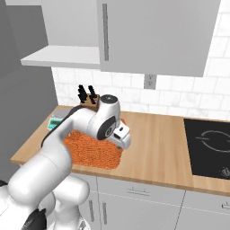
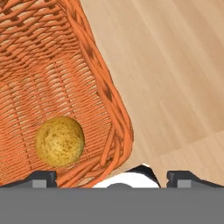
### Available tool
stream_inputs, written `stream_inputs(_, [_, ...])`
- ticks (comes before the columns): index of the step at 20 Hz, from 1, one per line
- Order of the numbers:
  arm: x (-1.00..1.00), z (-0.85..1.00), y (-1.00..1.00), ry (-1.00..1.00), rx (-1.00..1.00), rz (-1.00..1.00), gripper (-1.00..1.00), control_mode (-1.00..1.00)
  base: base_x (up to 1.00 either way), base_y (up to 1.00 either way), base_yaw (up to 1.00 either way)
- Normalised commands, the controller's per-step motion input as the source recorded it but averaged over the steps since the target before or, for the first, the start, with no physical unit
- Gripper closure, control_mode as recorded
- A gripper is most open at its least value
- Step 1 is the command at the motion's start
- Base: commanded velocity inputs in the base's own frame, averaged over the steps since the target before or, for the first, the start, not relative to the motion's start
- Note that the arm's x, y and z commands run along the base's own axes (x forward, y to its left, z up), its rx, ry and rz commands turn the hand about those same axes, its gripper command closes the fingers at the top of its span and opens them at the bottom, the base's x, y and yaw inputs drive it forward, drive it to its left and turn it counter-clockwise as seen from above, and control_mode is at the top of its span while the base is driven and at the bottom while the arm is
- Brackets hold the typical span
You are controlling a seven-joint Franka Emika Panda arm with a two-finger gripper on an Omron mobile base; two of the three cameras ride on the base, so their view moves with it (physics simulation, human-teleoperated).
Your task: Open the cabinet, pick up the bread from the cabinet and place it in the basket. Then move the basket to the dining counter.
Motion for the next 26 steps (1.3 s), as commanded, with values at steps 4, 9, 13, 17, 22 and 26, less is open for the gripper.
stream_inputs(4, [0.29, -0.05, 0.0, 0.0, 0.0, -0.14, -1.0, -1.0, 0.0, 0.0, 0.0])
stream_inputs(9, [0.03, -0.23, 0.0, 0.04, 0.0, -0.11, -1.0, -1.0, 0.0, 0.0, 0.0])
stream_inputs(13, [0.0, -0.34, 0.0, 0.05, 0.0, -0.11, -1.0, -1.0, 0.0, 0.0, 0.0])
stream_inputs(17, [0.0, -0.38, 0.0, 0.04, 0.0, -0.07, -1.0, -1.0, 0.0, 0.0, 0.0])
stream_inputs(22, [0.05, -0.44, 0.0, 0.05, -0.01, -0.02, -1.0, -1.0, 0.0, 0.0, 0.0])
stream_inputs(26, [0.0, -0.26, 0.03, 0.02, 0.01, 0.0, -1.0, -1.0, 0.0, 0.0, 0.0])
